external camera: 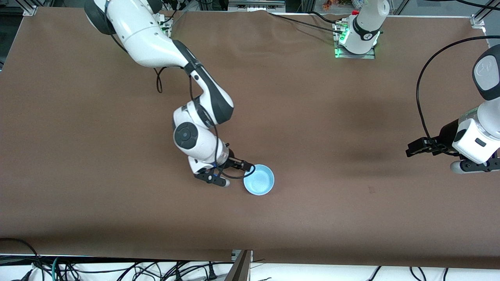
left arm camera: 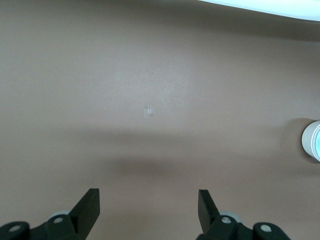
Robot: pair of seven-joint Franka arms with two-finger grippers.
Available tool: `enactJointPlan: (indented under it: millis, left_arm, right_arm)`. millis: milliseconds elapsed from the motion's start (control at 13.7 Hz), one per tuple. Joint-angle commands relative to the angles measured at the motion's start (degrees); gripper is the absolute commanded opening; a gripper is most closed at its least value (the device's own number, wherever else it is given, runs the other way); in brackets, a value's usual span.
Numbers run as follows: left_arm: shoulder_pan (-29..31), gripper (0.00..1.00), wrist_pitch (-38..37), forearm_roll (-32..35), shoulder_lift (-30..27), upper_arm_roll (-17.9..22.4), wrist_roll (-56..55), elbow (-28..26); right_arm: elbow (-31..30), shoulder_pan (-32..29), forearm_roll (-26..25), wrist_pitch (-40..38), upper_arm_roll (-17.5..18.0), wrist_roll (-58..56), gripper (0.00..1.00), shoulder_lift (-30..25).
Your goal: Stack pink and blue bowls on white bowl
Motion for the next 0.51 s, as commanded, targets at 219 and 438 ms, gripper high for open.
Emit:
enactJointPlan:
  millis: [219,438]
  left_arm:
    - [-0.06,0.90,1.06,-0.01,-1.53,0.22,1.51,-1.78]
    - [0.11,0.93,1.76,0.79,-1.79,0.31,5.64,-2.75]
  right_arm:
    - [-0.04,-5.32,-4.63,-30.60,-8.84,-35.52,1.00,-11.77]
    - [-0.30,-7.42,-4.54,-40.29,-13.08,-37.68,1.00,-18.19]
